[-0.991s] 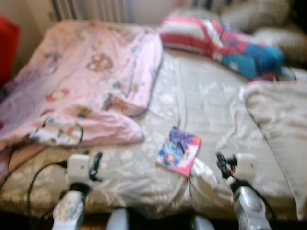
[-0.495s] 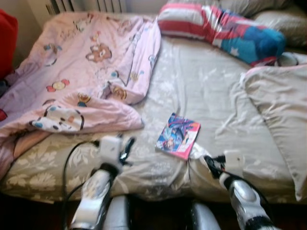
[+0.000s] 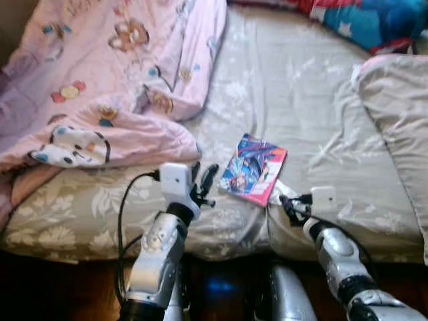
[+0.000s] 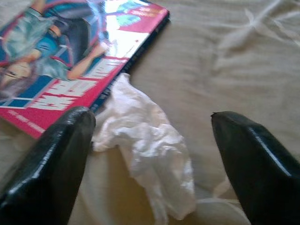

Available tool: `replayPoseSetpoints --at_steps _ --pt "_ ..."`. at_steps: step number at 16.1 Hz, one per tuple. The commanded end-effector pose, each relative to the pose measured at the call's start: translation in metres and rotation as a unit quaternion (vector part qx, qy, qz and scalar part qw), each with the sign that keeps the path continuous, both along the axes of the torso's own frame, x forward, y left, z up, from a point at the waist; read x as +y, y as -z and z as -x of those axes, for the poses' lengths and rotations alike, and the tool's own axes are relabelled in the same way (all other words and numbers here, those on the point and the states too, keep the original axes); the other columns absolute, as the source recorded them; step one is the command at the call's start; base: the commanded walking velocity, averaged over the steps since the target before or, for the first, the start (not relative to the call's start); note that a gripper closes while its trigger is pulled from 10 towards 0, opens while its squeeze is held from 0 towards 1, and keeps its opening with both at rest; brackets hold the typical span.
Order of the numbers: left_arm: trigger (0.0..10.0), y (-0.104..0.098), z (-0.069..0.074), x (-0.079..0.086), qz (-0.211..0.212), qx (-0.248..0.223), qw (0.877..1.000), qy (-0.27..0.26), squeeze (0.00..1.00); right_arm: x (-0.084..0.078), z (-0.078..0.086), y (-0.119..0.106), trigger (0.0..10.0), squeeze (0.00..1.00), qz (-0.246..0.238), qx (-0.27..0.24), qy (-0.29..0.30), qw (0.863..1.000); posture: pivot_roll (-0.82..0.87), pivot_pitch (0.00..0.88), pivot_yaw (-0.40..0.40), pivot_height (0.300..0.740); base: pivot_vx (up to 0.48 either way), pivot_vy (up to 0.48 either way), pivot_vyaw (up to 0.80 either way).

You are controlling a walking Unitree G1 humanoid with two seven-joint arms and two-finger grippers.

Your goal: Clean up the room

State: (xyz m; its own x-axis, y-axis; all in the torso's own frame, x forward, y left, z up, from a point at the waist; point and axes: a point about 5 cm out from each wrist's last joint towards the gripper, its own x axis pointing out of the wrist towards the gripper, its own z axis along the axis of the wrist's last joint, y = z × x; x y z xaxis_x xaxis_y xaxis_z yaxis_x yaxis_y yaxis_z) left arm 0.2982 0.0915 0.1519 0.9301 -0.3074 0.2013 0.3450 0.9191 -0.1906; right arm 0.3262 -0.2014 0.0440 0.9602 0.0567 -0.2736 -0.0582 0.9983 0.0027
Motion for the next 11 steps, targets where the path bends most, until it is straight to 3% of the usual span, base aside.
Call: replayPoseSetpoints --at_steps 1,2,5,6,9,11 --pt "10.0 -0.001 0.006 0.011 0.006 0.006 1.0 -0.021 0.0 -0.004 0.006 0.01 10.0 0.29 0.004 0.033 0.01 0.999 0.18 0.4 0.003 0.624 0.0 0.0 0.0" --pt "10.0 -0.007 0.009 0.025 -0.003 -0.001 0.999 -0.037 0.0 -0.007 0.004 0.008 10.0 0.0 0.017 0.04 0.007 0.999 0.19 0.417 0.002 0.624 0.0 0.0 0.0" --pt "10.0 -0.015 0.012 0.042 -0.015 -0.001 0.998 -0.055 0.0 -0.009 0.003 0.007 10.0 0.0 0.013 0.048 -0.003 0.999 0.21 0.438 0.002 0.624 0.0 0.0 0.0" --pt "10.0 -0.021 0.014 0.051 -0.02 -0.001 0.998 -0.06 0.0 -0.014 0.004 0.009 10.0 0.0 0.034 0.066 -0.007 0.997 0.22 0.448 0.004 0.624 0.0 0.0 0.0" --pt "10.0 -0.028 0.018 0.053 -0.021 -0.005 0.998 -0.065 0.0 -0.015 0.007 0.013 10.0 0.0 0.032 0.077 -0.006 0.996 0.22 0.46 0.007 0.624 0.0 0.0 0.0" --pt "10.0 -0.036 0.019 0.051 -0.02 -0.011 0.998 -0.064 0.0 -0.007 0.008 0.016 10.0 0.0 0.015 0.081 -0.026 0.996 0.23 0.462 0.008 0.624 0.0 0.0 0.0"
